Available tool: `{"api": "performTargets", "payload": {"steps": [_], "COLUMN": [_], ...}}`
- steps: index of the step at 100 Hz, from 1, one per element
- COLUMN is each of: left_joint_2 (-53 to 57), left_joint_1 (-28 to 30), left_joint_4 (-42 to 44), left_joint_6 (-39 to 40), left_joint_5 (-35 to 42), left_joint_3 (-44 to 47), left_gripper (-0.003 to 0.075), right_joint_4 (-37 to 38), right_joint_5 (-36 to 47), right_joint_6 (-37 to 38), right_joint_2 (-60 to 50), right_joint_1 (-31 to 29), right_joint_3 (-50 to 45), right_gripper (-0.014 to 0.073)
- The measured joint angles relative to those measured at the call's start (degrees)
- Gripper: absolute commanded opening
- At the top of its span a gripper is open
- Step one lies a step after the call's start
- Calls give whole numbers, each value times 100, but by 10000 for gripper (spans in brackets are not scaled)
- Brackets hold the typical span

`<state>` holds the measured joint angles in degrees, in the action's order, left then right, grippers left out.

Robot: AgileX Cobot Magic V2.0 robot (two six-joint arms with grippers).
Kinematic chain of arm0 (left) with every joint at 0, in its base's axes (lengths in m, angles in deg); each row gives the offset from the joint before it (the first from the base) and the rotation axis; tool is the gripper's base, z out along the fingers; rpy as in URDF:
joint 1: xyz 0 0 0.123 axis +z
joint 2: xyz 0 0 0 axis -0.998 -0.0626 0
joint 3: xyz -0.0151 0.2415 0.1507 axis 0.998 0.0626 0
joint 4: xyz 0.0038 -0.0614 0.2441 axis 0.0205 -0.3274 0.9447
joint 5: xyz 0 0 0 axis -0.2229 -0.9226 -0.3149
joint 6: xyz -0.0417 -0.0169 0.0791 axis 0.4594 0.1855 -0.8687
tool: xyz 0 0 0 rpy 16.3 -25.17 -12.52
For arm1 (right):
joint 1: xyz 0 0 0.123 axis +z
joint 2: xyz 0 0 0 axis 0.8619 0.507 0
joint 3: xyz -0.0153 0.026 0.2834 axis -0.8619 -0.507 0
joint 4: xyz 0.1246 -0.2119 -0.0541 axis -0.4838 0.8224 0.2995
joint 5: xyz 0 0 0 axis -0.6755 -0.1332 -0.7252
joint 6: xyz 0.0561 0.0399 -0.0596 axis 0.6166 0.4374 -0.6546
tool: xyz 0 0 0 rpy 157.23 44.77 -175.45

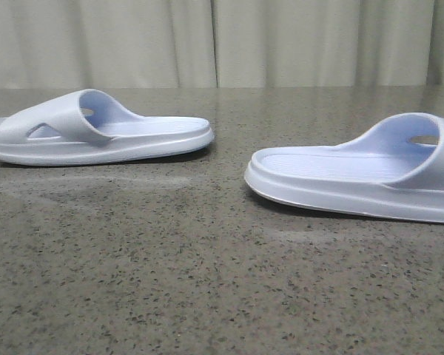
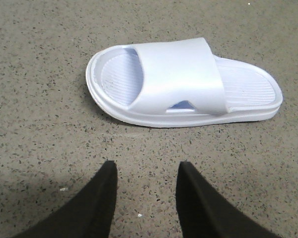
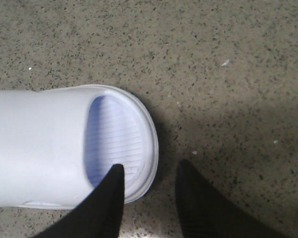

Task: Insert blue slippers together front up
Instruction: 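Move both grippers down toward the heels of the two slippers, then close each gripper on the heel rim of its slipper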

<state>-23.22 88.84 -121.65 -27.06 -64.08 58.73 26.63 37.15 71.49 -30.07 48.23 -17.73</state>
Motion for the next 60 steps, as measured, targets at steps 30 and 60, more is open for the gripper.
{"api": "performTargets", "payload": {"steps": [30,60], "left_joint_2": [-93,-93], "left_joint_1": [0,0], "left_joint_4": [-126,-126], "left_joint_6": [-102,-134], "left_joint_5": [-8,-8], "left_joint_3": [0,0], "left_gripper": [251,251], "right_joint_4": [-206,-944], "right_joint_5": [-204,-314], "right_joint_6": [-423,-1140], "right_joint_2": [949,1240], "right_joint_1": [-43,-551], "right_joint_3": [340,350], "right_gripper": [209,209]}}
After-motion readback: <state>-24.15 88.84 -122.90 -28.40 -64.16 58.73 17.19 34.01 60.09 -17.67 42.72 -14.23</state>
